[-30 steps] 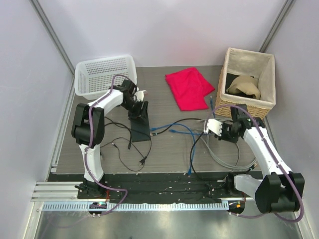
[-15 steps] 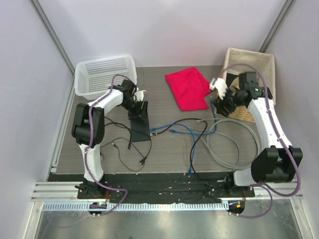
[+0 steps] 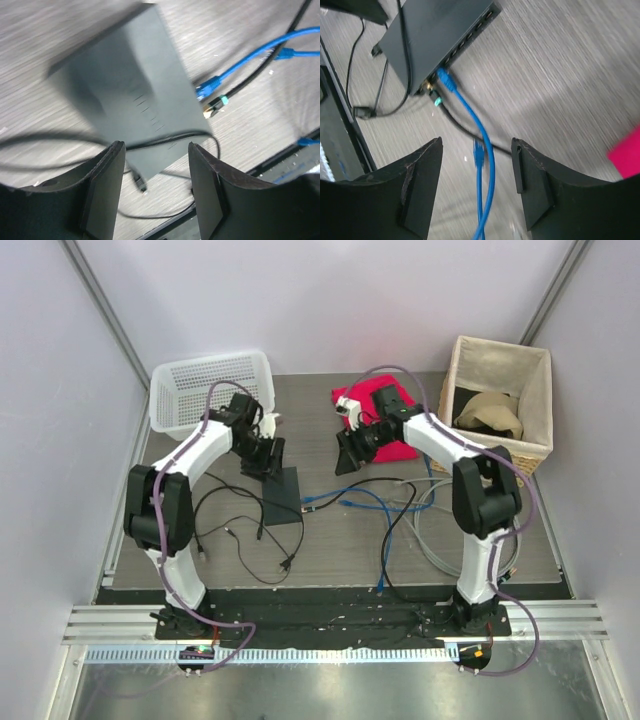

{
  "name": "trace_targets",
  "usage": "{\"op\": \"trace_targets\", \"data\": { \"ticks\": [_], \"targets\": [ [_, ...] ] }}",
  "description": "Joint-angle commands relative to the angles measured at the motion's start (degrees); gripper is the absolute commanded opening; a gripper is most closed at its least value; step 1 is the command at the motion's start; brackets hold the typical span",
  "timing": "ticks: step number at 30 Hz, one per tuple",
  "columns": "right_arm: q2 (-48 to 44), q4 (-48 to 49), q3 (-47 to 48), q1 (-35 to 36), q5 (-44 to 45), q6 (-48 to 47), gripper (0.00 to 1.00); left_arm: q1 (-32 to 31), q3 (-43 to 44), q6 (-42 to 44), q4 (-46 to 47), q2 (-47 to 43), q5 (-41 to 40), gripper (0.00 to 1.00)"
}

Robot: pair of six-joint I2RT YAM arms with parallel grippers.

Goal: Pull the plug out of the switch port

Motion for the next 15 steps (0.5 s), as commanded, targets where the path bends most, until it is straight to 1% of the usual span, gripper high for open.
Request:
{"op": "trace_targets", "data": {
  "ticks": [1,4,9,15],
  "targets": [
    [5.61,5.38,8.48,3.86,-3.2,7.69,0.66,1.18,-1.68,-1.92,0.89,-1.85,-7.58,0.58],
    [9.75,6.87,10.95,5.88,-3.64,9.88,0.66,1.44,-1.95,-2.28,2.38,0.17,-8.92,0.58],
    [13.88,7.41,11.74,7.9,-3.81,10.77,0.68,1.53,0.34,-0.61,2.21,4.91,-11.03,0.58],
    [17.23,7.93,10.17,8.69,-3.46,12.0,0.69,1.62,0.25,-0.17,2.65,7.73,-7.09,0.57]
  ]
}}
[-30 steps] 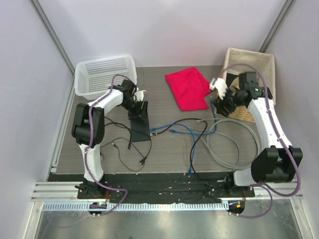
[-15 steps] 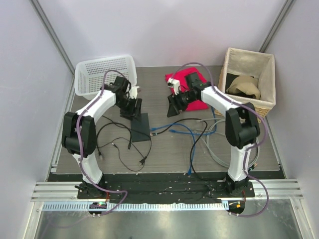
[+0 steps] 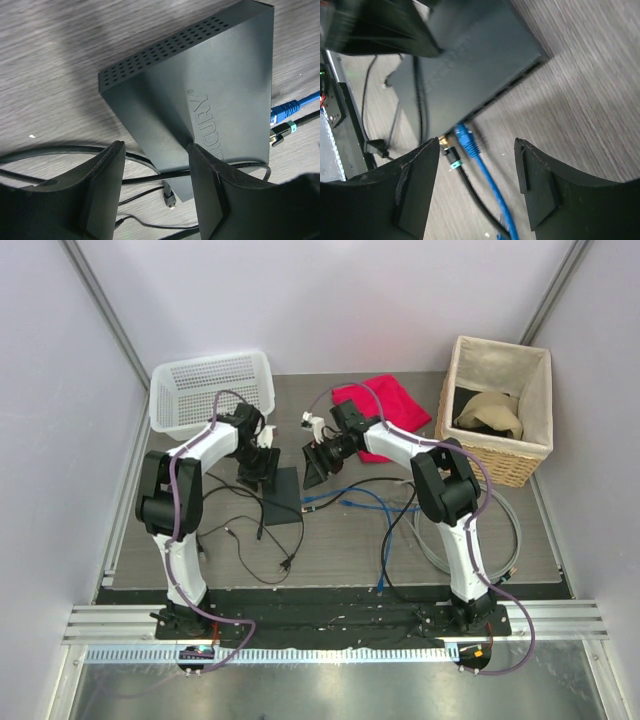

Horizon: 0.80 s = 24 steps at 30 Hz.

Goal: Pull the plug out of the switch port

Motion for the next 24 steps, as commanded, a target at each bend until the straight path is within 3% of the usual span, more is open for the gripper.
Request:
{"op": "trace_targets", "data": {
  "ticks": [1,7,24],
  "targets": [
    [1.34,1.64,0.0,0.0,-0.95,1.84,0.68,0.22,1.04,0.73,1.38,1.66,1.27,0.57],
    [2.48,0.41,-1.94,0.52,-3.76,1.05,0.6,0.22,0.77,1.43,1.47,3.5,1.79,0.56],
    [8.1,-1.88,1.14,2.37,-7.54,1.84,0.51,0.22,0.77,1.61,0.86,6.94,5.49,0.52]
  ]
}}
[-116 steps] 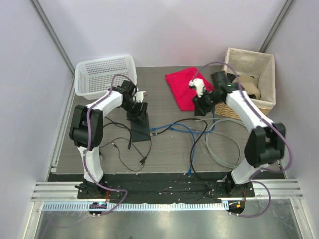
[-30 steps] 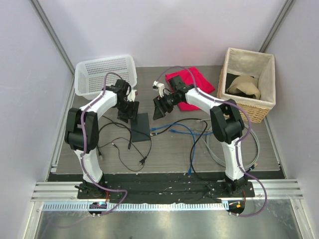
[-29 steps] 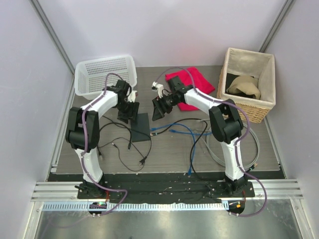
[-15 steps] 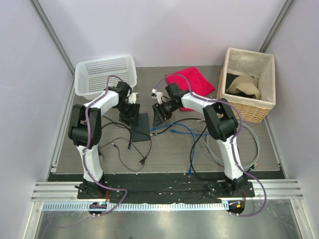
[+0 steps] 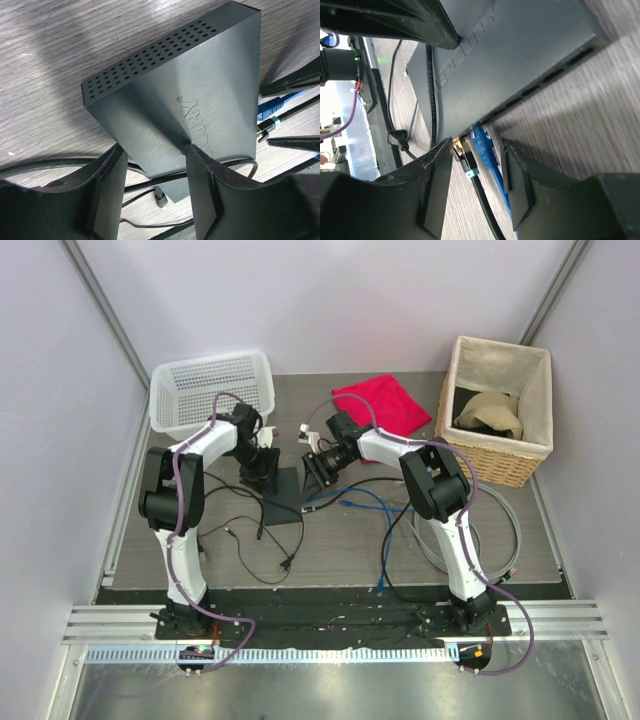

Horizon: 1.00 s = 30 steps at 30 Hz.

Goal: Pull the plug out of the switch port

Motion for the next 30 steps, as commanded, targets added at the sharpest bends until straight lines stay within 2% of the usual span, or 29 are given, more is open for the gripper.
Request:
{"op": "trace_targets", "data": {
  "ticks": [1,11,17,22,28,30],
  "targets": [
    [2.64,-1.53,1.77,1.47,1.29,0.09,0.5,-0.94,-0.98,1.08,2.13,3.96,-0.56,0.52],
    [4.49,-3.29,3.44,2.18,2.08,-2.11,0.4,-0.94,-0.54,1.26,1.86,4.31,-1.0,0.52],
    [5.72,-5.04,4.32,1.74,-1.25,-6.06,0.44,-0.94,-0.62,1.7,1.77,4.4,-1.62,0.52],
    [8.96,-13.3,8.89,1.3,-4.68,-13.35,0.45,-0.85,-0.62,1.96,1.6,4.58,-2.14,0.52],
    [10.11,-14.8,10.21,0.69,-6.35,-16.17,0.47,-0.85,-0.45,2.58,1.16,4.75,-2.76,0.52],
    [10.73,-15.06,10.91,0.16,-6.62,-16.96,0.45,-0.76,-0.27,2.66,1.07,4.93,-2.93,0.52]
  ]
}}
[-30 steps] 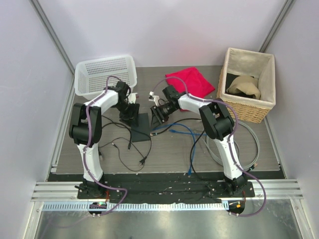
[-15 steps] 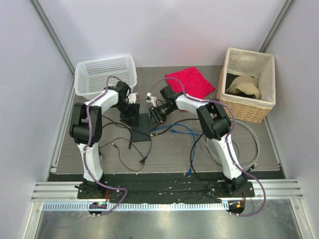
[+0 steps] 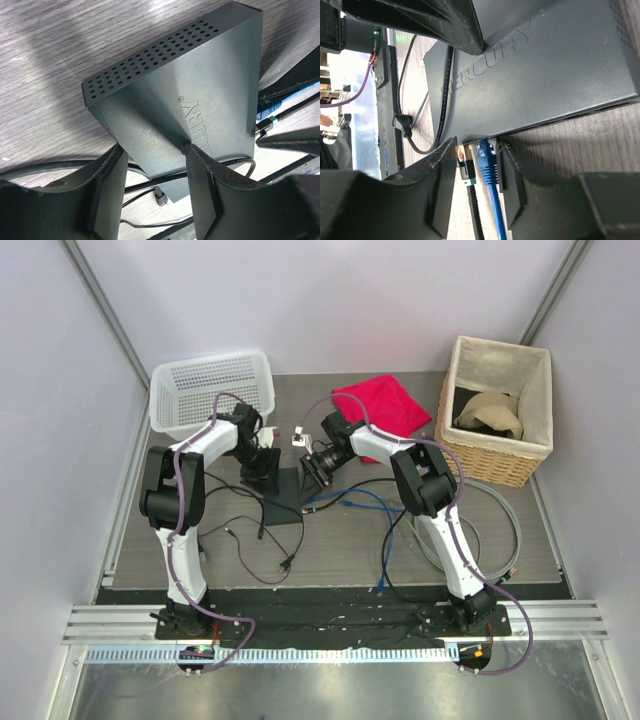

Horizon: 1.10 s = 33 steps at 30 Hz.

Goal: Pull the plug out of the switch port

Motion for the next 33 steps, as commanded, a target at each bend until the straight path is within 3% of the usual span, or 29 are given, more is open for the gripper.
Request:
{"op": "trace_targets", "data": {
  "ticks": [1,11,14,16,20,23,33],
  "targets": [
    [3.34,-4.53,0.88,-0.39,2.45,-4.72,0.43,-1.03,-0.73,2.29,1.47,4.51,-4.07,0.52],
    [6.15,-11.56,4.84,-0.39,4.56,-10.7,0.21,-1.03,2.08,2.38,0.32,6.98,-4.42,0.52],
    [5.98,-12.69,4.39,0.4,9.82,-11.48,0.11,-1.03,2.26,2.38,0.32,7.24,-4.6,0.52],
    [8.42,-19.17,8.85,0.75,11.32,-18.73,0.08,-1.03,2.17,2.38,0.41,7.33,-4.6,0.52],
    [12.39,-37.78,14.84,0.75,13.17,-30.8,0.05,-1.03,2.26,2.38,0.41,7.33,-4.69,0.52],
    [13.71,-43.36,18.98,0.05,12.57,-34.07,0.04,-1.03,2.26,2.38,0.67,7.16,-4.69,0.52],
    [12.13,-43.29,16.44,-0.3,11.94,-33.99,0.03,-1.03,1.64,2.73,0.93,6.45,-5.13,0.52]
  ]
}}
